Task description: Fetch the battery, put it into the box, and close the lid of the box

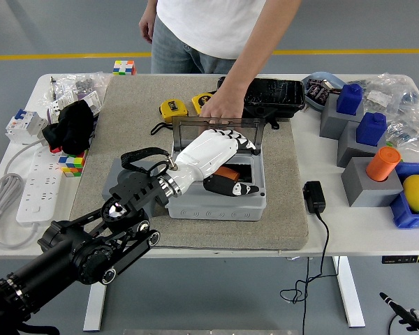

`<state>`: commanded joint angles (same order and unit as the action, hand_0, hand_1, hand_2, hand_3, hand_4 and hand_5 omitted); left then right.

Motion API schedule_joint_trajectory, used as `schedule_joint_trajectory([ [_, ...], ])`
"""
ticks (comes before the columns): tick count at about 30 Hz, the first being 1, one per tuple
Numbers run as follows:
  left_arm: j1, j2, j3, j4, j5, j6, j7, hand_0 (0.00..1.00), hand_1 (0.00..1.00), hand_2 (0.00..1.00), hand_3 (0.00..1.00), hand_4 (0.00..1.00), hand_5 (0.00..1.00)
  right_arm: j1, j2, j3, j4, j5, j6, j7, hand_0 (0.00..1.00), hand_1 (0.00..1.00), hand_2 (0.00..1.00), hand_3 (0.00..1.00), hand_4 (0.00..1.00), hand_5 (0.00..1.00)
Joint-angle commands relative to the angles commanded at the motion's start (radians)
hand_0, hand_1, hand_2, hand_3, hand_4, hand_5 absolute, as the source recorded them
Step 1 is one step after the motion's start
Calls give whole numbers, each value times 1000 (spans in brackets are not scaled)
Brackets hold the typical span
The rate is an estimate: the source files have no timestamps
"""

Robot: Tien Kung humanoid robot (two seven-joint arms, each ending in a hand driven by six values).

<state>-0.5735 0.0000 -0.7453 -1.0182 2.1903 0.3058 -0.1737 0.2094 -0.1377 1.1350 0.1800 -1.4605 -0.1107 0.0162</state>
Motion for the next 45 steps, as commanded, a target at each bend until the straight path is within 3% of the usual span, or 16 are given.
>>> schedule_joint_trajectory([
  [8,8,2,-13,-20,4,1,-5,819,835,773,736,978,613,-2,2,1,0,1,0,0,881,844,800,840,998,998],
  [9,10,4,-15,-28,-2,4,-10,648,691,624,646,998,696,-2,2,1,0,2,0,0,880,842,800,840,998,998],
  [14,30,24,-18,-111,-30,41,-32,648,691,624,646,998,696,-3,3,2,0,3,0,0,880,842,800,840,998,998],
  [15,33,27,-19,-128,-31,41,-32,509,606,544,585,998,677,-3,3,3,0,2,0,0,881,841,799,839,998,998],
  [23,62,56,-23,-266,-47,-11,-20,486,593,537,575,998,688,-9,5,-3,0,9,0,0,881,840,798,839,998,998],
  [32,71,65,-40,-342,-109,-21,-27,481,589,536,574,998,702,-10,5,-7,0,13,-1,-1,880,838,798,839,998,998],
  [38,68,64,-90,-326,-213,-10,-44,501,596,546,579,998,713,-12,7,-11,0,16,-1,-1,879,837,797,839,998,998],
  [39,66,63,-104,-316,-230,-8,-48,674,734,681,665,998,736,-12,7,-13,0,17,-1,-1,878,836,797,838,998,998],
  [44,64,63,-155,-289,-290,4,-69,674,734,681,665,998,736,-10,7,-7,0,14,-1,-2,878,836,797,838,998,998],
  [45,63,63,-163,-285,-302,3,-71,913,938,886,842,998,868,-10,7,-6,0,13,-1,-2,879,836,797,838,998,998],
])
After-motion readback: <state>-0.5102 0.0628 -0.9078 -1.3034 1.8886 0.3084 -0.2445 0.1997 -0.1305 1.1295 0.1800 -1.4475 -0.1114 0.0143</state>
